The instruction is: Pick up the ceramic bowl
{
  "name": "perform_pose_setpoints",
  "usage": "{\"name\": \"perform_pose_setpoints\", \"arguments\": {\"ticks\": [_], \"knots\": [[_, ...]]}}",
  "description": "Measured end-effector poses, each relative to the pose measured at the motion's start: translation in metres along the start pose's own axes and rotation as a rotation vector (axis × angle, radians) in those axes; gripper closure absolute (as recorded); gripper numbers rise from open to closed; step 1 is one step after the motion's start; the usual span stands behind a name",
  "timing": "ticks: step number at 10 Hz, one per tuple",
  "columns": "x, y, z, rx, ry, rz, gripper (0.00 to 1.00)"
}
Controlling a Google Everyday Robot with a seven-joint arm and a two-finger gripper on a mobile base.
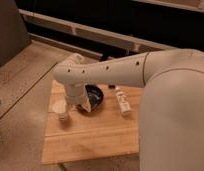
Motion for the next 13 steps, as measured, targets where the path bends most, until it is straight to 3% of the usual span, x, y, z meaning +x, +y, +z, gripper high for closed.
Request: {"name": "perform_pose_setpoints", "arguments": {"ticks": [7,9,11,13], "knots": [[0.000,0.000,0.000,0.000,0.000,0.000,0.35],[-0.003,0.000,-0.003,-0.007,-0.016,0.004,0.35],[-0.025,0.003,-0.023,-0.074,-0.112,0.011,0.35],[-0.040,0.006,-0.049,-0.145,-0.209,-0.036,0.35]]}}
